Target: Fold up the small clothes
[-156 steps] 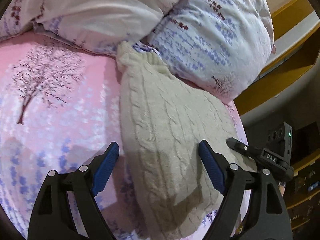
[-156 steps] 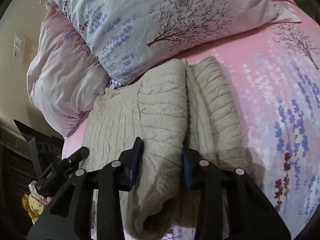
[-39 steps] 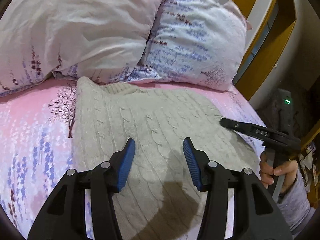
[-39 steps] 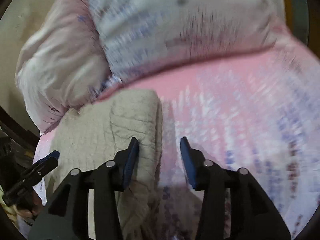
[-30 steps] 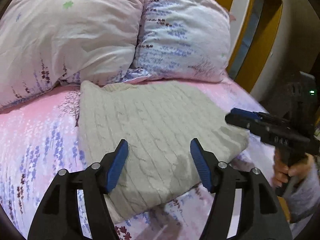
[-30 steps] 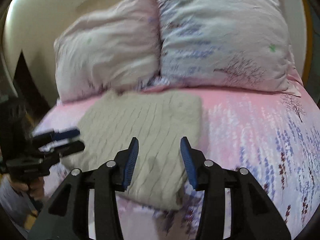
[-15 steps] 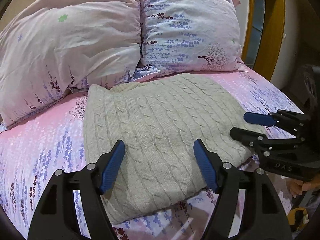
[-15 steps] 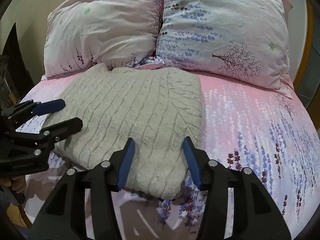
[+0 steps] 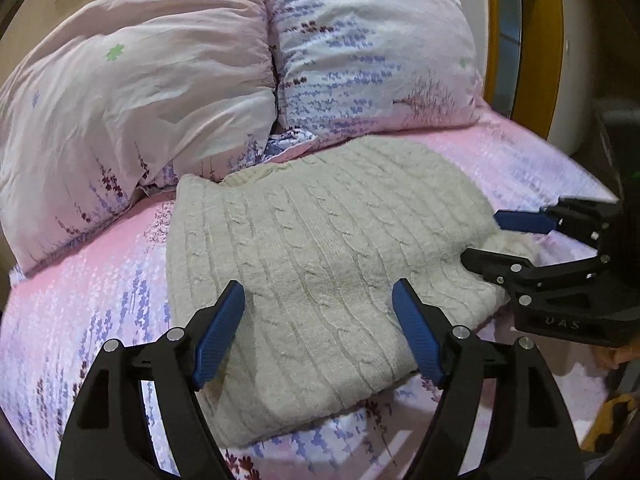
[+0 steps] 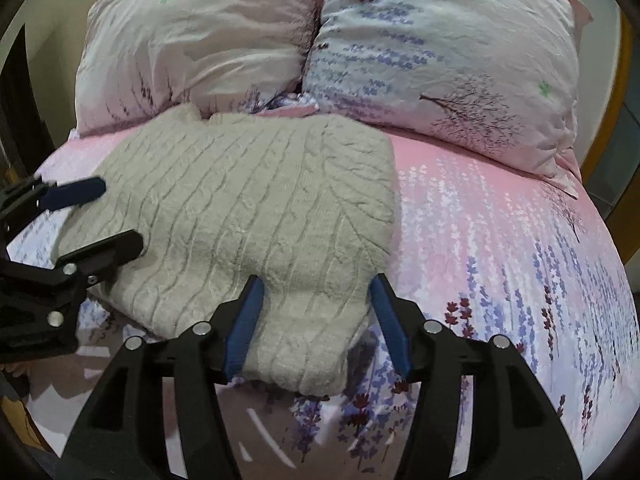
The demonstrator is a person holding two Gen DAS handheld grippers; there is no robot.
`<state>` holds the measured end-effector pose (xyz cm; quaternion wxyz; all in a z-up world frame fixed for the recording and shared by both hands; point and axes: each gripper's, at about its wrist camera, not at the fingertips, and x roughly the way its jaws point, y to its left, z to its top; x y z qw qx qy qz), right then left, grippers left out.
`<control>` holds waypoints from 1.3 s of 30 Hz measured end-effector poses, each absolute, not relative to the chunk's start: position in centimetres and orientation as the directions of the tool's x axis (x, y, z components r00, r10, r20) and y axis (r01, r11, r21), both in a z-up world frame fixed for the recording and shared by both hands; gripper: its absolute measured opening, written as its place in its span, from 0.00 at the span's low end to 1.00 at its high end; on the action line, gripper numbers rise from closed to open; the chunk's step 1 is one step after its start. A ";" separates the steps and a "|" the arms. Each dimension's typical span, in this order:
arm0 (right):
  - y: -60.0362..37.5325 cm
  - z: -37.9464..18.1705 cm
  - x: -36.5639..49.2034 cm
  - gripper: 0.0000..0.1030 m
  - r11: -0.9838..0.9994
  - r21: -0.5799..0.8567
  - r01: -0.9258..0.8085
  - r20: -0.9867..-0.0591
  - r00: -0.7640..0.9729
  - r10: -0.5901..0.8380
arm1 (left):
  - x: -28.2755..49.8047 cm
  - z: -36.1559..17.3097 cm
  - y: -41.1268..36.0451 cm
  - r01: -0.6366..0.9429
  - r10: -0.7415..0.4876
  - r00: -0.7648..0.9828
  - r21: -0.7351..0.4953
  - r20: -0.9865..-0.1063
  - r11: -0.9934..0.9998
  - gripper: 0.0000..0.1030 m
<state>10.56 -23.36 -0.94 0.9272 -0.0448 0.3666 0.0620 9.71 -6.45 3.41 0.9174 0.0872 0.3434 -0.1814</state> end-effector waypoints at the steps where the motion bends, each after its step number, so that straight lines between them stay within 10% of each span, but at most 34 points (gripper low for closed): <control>1: -23.7 -0.6 10.2 0.66 0.991 -0.028 -0.131 -0.675 0.734 0.078 | 9.6 3.8 -5.9 0.387 -0.285 0.698 0.011 -0.657 0.922 0.75; 8: -26.3 0.6 7.0 0.98 0.999 0.034 0.012 -0.652 0.758 0.013 | 7.4 4.4 0.3 0.221 -0.197 0.722 -0.049 -0.663 0.974 0.94; 39: -20.0 -4.4 4.5 0.98 1.000 -0.004 0.013 -0.732 0.682 -0.012 | 6.1 -1.7 -0.1 0.105 -0.064 0.601 -0.001 -0.796 0.995 0.99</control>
